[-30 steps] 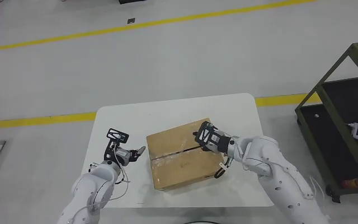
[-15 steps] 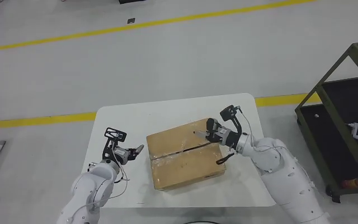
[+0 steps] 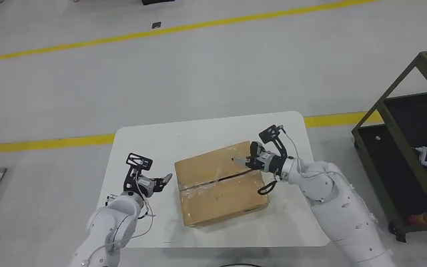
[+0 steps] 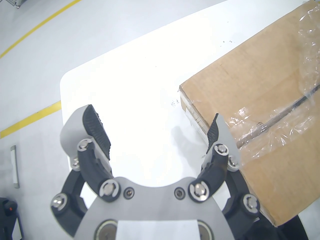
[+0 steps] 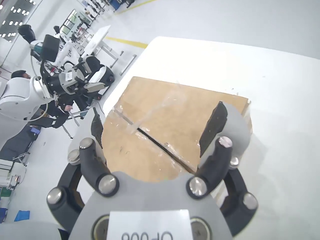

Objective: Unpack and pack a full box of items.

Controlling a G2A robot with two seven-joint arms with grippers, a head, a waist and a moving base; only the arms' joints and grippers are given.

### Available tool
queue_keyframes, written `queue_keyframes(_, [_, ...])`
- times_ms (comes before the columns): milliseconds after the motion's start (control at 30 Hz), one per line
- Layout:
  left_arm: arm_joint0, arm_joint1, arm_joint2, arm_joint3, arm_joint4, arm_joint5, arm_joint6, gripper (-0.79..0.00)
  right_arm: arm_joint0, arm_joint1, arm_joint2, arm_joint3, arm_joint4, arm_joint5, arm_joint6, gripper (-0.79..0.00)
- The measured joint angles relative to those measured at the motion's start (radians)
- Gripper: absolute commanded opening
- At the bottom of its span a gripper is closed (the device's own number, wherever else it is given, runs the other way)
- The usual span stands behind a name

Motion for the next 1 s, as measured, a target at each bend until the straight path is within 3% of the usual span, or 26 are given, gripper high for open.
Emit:
queue_keyframes(133, [0.002, 0.0, -0.002, -0.002, -0.003, -0.002, 0.002, 0.0, 0.043, -0.006, -0.027, 0.014, 0.022, 0.073, 0.075, 0.0])
queue_keyframes(167, [0.003, 0.0, -0.003, -0.003, -0.004, -0.003, 0.003, 0.0, 0.056, -0.008, -0.036, 0.02, 0.026, 0.089, 0.092, -0.142])
queue_keyframes(233, [0.006, 0.0, -0.005, -0.006, -0.005, -0.005, 0.005, 0.0, 0.093, -0.014, -0.059, 0.043, 0.048, 0.122, 0.132, -0.249])
queue_keyframes(267, [0.008, 0.0, -0.006, -0.007, -0.007, -0.005, 0.007, 0.0, 0.116, -0.019, -0.071, 0.062, 0.064, 0.138, 0.145, -0.348])
queue_keyframes(300, [0.01, 0.001, -0.007, -0.008, -0.008, -0.005, 0.009, 0.0, 0.134, -0.022, -0.083, 0.078, 0.072, 0.15, 0.156, -0.372])
queue_keyframes(400, [0.015, 0.001, -0.014, -0.012, -0.014, -0.005, 0.015, 0.0, 0.193, -0.036, -0.125, 0.134, 0.1, 0.172, 0.193, -0.256])
queue_keyframes(533, [0.021, 0.001, -0.024, -0.013, -0.022, -0.002, 0.023, 0.0, 0.255, -0.053, -0.173, 0.208, 0.128, 0.164, 0.209, -0.256])
queue_keyframes(600, [0.023, 0.001, -0.027, -0.014, -0.026, -0.002, 0.025, 0.0, 0.28, -0.062, -0.197, 0.242, 0.135, 0.165, 0.212, -0.357])
queue_keyframes(667, [0.023, 0.002, -0.03, -0.013, -0.027, -0.003, 0.026, 0.0, 0.297, -0.069, -0.213, 0.269, 0.148, 0.159, 0.21, -0.409])
queue_keyframes(1000, [0.017, 0.003, -0.035, -0.006, -0.031, -0.012, 0.027, 0.0, 0.372, -0.107, -0.29, 0.397, 0.19, 0.138, 0.191, -0.437])
